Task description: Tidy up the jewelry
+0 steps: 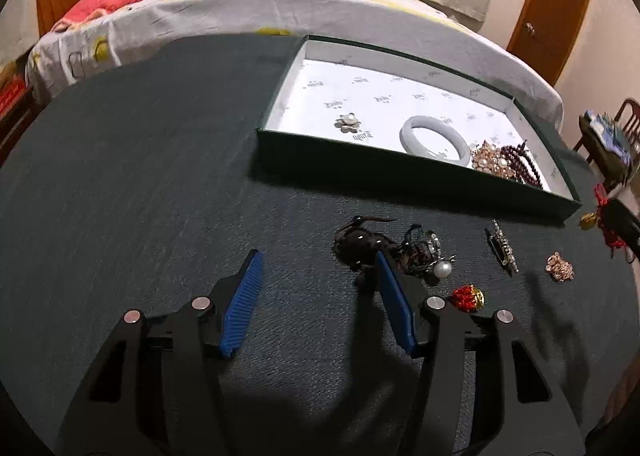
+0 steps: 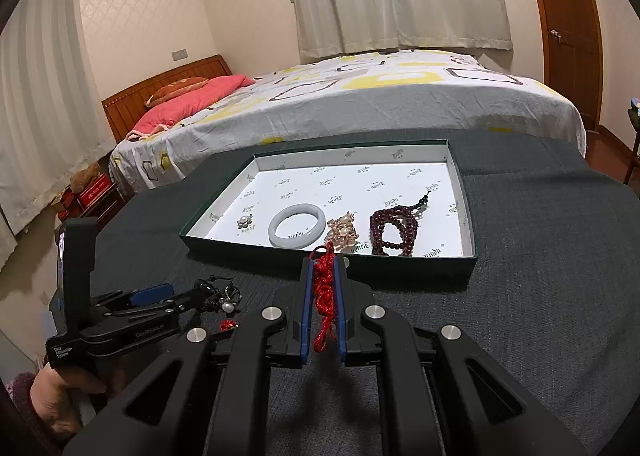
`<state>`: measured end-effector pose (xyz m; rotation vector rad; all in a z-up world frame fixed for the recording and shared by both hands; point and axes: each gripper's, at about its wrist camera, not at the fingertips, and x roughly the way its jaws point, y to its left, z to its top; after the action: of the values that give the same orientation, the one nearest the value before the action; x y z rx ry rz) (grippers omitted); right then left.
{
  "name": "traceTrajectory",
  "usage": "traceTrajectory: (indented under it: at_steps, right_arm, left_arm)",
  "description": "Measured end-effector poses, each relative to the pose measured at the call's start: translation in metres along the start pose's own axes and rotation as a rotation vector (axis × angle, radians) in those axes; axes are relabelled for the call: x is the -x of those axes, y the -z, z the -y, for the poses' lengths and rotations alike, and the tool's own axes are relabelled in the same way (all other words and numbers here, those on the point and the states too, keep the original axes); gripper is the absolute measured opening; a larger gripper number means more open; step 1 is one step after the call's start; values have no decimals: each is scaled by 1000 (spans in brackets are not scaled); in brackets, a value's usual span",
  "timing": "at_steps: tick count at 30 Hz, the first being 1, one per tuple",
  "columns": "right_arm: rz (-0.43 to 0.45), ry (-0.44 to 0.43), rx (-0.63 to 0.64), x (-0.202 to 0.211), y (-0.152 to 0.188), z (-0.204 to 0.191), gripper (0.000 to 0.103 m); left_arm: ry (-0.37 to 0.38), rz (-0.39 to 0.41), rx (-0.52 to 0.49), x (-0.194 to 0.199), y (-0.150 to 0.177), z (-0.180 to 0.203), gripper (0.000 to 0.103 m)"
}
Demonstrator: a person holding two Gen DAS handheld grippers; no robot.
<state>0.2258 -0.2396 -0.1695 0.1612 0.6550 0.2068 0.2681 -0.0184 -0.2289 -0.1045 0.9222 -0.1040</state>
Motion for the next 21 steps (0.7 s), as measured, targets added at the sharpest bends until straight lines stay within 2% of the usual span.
traceTrajectory:
  at_steps: [6,10,11,13,18,21]
  right_arm:
    - [-12,1,-2,-1,2,1,10]
    - [-15,5,-7,-1,3,4,10]
    - [-15,6,-7,0,3,4,10]
    - [-16,8,-10,0,3,5,10]
    - [-20,8,-16,-1,4,7,10]
    - [-22,7,-18,-1,5,8,10]
  left_arm:
    - [63,18,-16,11,6,11,56]
    - [54,5,-63,2,10,22,55]
    - [54,7,-72,2,10,24,48]
    - [62,3,-94,-1,8,28,42]
    - [67,7,-129,-7,4,33,36]
    - [65,9,-161,-10,-1,36,23]
